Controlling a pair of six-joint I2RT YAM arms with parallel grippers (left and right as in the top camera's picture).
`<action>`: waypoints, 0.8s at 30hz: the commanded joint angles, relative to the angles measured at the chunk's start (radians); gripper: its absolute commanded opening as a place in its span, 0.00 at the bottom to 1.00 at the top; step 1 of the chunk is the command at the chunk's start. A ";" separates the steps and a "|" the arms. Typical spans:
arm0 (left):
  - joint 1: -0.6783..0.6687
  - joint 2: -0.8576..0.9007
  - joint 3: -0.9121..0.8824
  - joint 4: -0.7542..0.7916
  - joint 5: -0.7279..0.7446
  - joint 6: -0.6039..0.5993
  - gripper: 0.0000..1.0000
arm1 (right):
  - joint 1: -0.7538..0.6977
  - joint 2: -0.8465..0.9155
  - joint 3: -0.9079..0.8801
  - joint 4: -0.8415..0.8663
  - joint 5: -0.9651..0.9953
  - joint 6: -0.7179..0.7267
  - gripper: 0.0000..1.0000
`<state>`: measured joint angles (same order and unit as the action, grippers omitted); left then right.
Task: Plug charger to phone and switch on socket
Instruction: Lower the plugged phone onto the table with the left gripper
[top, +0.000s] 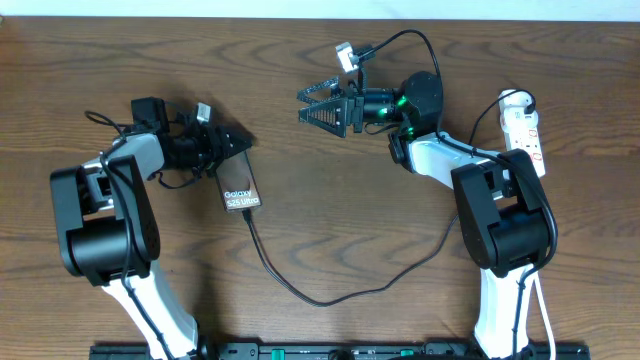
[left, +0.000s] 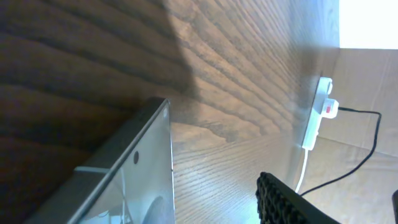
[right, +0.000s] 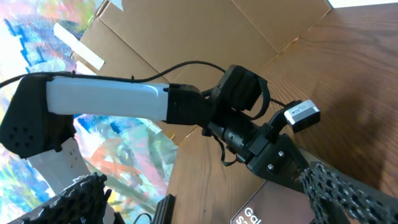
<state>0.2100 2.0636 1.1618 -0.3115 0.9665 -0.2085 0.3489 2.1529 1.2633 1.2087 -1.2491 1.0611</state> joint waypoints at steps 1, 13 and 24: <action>0.002 0.041 -0.028 -0.032 -0.201 0.012 0.61 | 0.005 -0.014 0.018 0.002 -0.003 -0.011 0.99; 0.002 0.041 -0.028 -0.094 -0.333 -0.021 0.67 | 0.006 -0.014 0.018 0.002 -0.003 -0.011 0.99; 0.002 0.041 -0.028 -0.141 -0.441 -0.067 0.72 | 0.006 -0.014 0.018 0.002 -0.011 -0.012 0.99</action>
<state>0.2035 2.0251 1.1854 -0.4145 0.8391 -0.2619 0.3489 2.1529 1.2633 1.2087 -1.2591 1.0607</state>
